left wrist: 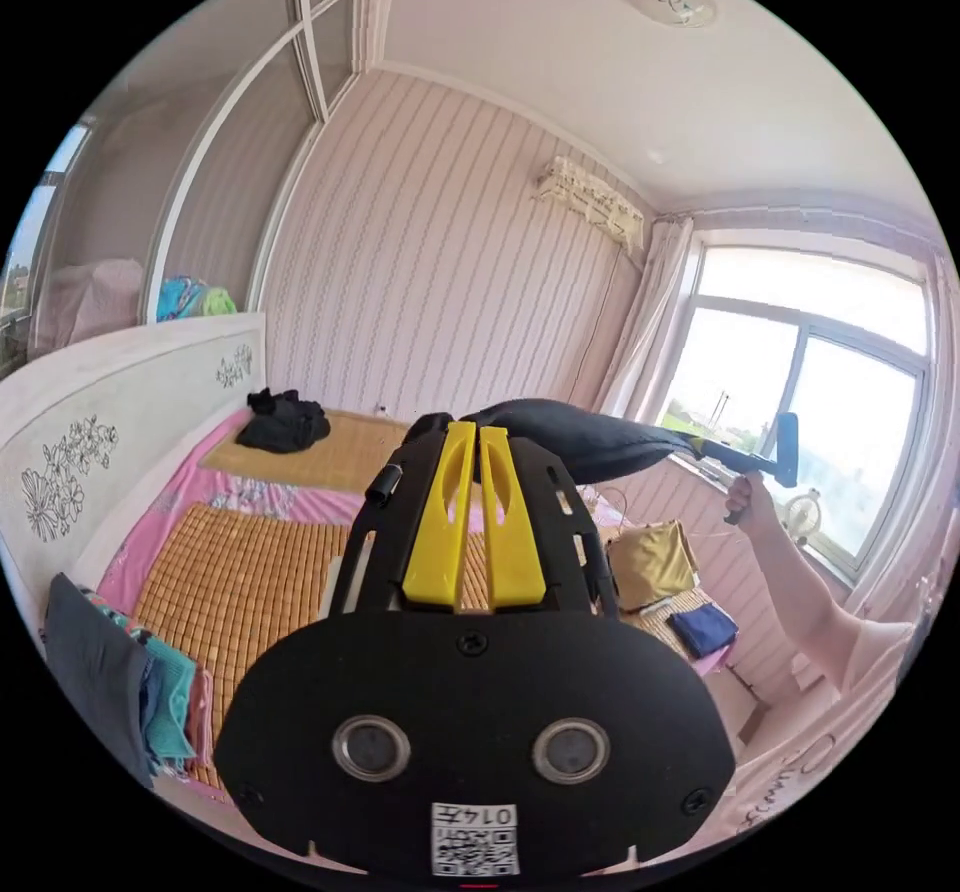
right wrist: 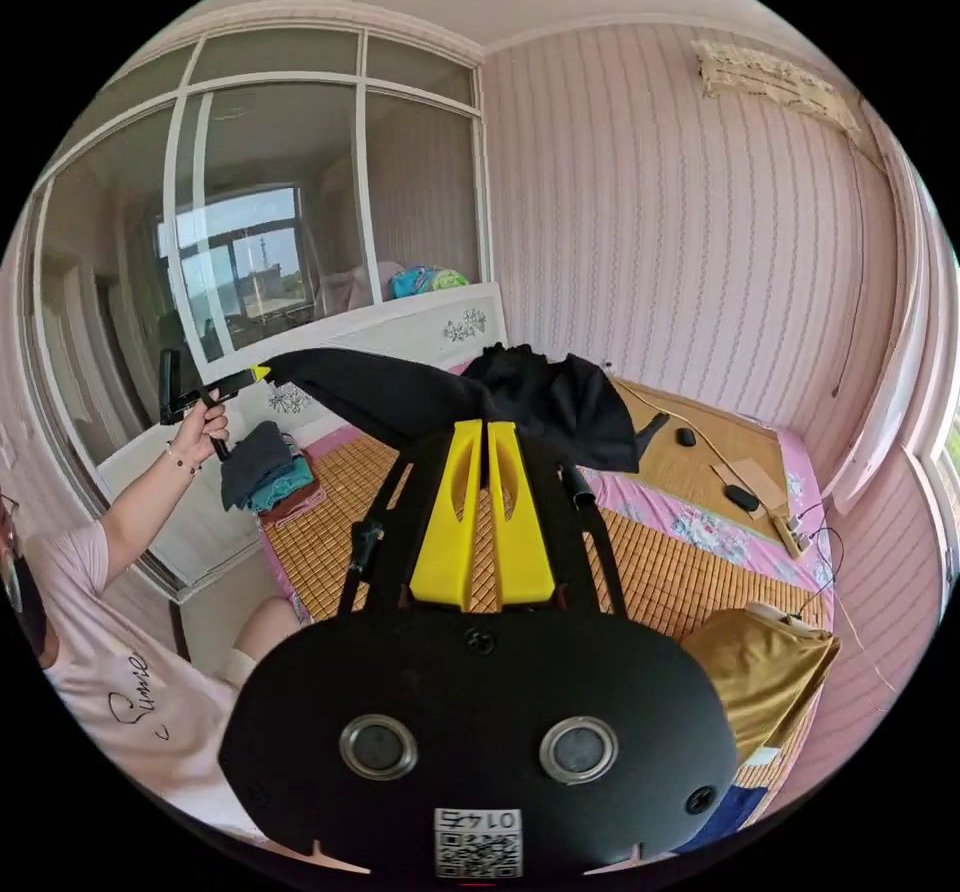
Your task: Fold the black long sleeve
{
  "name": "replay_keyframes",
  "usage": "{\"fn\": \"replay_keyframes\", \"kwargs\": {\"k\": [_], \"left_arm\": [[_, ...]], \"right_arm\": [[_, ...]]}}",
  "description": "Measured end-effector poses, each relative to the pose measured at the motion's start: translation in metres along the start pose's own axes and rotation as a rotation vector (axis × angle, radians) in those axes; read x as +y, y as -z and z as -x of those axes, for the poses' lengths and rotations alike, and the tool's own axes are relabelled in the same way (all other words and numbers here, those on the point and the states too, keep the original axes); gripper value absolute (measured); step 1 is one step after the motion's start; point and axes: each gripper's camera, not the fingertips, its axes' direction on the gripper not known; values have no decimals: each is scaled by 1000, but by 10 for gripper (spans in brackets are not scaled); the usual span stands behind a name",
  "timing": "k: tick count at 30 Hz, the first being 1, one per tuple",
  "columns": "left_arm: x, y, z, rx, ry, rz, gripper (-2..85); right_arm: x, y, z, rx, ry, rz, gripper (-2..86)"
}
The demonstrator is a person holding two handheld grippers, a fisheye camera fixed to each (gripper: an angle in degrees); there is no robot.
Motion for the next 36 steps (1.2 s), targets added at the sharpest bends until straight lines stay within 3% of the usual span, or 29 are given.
{"fn": "replay_keyframes", "kwargs": {"k": [9, 14, 26, 36], "left_arm": [[354, -190, 79, -39, 182, 617, -10], [480, -219, 89, -98, 194, 864, -10], [601, -169, 57, -63, 85, 994, -9], [674, -143, 59, -59, 196, 971, 46]], "right_arm": [[252, -214, -74, -150, -536, 561, 2], [299, -236, -65, -172, -562, 689, 3], [314, -225, -35, -224, -432, 799, 7], [319, -226, -40, -198, -412, 822, 71]]}}
